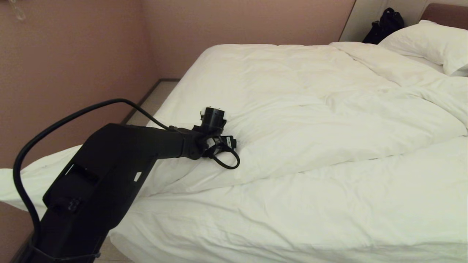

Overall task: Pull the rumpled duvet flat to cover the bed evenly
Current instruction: Flatten the corners of the folded blanket

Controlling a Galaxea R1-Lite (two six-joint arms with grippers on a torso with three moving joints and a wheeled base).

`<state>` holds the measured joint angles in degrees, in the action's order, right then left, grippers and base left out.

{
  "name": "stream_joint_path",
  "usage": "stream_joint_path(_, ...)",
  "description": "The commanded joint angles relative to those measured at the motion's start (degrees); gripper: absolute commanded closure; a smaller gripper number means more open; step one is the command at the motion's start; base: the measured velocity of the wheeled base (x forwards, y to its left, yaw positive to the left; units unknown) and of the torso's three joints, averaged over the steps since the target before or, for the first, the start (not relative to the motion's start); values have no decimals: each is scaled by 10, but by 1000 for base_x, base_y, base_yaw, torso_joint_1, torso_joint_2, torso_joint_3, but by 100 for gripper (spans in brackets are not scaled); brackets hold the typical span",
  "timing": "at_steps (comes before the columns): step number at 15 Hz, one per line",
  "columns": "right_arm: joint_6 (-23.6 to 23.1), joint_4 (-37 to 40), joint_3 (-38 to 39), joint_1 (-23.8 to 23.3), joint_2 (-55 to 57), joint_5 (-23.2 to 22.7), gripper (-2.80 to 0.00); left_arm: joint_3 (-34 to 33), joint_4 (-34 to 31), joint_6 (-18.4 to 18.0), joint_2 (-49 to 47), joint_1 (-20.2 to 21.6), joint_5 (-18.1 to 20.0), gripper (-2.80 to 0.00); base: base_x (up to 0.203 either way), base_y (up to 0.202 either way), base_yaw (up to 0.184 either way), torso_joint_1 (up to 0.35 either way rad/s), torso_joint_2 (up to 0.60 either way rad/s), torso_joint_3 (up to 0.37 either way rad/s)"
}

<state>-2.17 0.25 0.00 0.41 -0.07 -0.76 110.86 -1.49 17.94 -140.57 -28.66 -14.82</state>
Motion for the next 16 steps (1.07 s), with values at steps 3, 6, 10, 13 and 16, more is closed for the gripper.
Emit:
stream_joint_path(3,0,0,0,0,1,0,0,-3,-4,2,-4,1,-1,-280,0,0,0,0,0,0)
stream_joint_path(6,0,0,0,0,1,0,0,-3,-3,8,-3,1,-1,0,0,0,0,0,0,0)
stream_joint_path(10,0,0,0,0,1,0,0,-14,-10,19,24,-2,-1,0,0,0,0,0,0,0)
stream_joint_path(13,0,0,0,0,1,0,0,-43,-13,20,60,-12,-1,0,0,0,0,0,0,0)
stream_joint_path(16,0,0,0,0,1,0,0,-111,-13,20,130,-21,-1,0,0,0,0,0,0,0)
